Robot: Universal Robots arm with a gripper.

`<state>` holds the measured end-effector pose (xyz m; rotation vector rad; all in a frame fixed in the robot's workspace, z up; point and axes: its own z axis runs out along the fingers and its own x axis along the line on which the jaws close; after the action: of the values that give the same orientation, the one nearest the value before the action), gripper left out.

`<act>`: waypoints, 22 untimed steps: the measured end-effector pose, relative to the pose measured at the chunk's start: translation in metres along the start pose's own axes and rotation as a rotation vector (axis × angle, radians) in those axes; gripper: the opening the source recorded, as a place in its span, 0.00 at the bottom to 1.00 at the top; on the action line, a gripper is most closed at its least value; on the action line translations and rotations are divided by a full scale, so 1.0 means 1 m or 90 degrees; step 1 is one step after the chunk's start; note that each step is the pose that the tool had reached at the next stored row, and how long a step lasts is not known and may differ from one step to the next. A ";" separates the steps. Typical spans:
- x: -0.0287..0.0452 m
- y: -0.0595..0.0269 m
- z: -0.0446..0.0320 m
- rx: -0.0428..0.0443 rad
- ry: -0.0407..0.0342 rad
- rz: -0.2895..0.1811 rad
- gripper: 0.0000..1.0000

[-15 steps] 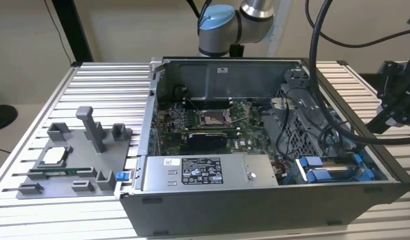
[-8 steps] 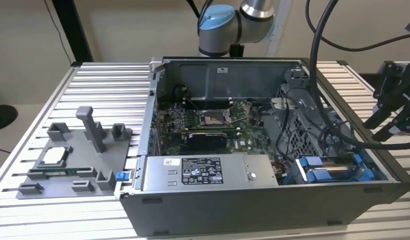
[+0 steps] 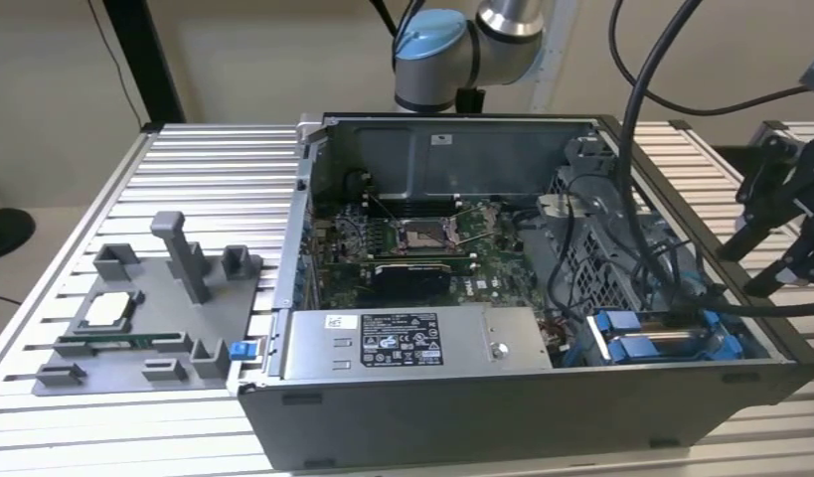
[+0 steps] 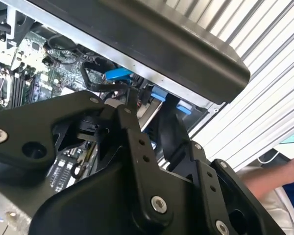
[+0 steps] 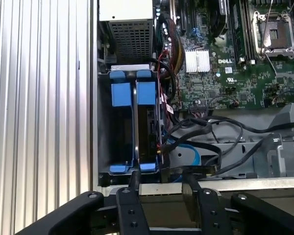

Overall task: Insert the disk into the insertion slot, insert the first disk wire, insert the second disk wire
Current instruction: 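Insert the second disk wire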

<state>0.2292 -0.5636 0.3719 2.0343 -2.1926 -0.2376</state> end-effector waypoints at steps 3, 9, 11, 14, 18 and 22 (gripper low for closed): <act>0.0000 -0.0014 0.0052 0.0000 0.0001 0.000 1.00; 0.0004 -0.0033 0.0138 0.0000 0.0001 0.000 1.00; 0.0004 -0.0033 0.0140 0.0001 0.0003 0.000 1.00; 0.0004 -0.0037 0.0161 0.0000 0.0000 0.000 1.00; 0.0005 -0.0035 0.0175 0.0001 0.0002 0.000 1.00; 0.0005 -0.0032 0.0174 0.0000 0.0001 0.000 1.00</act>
<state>0.2287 -0.5640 0.3542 2.0349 -2.1921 -0.2375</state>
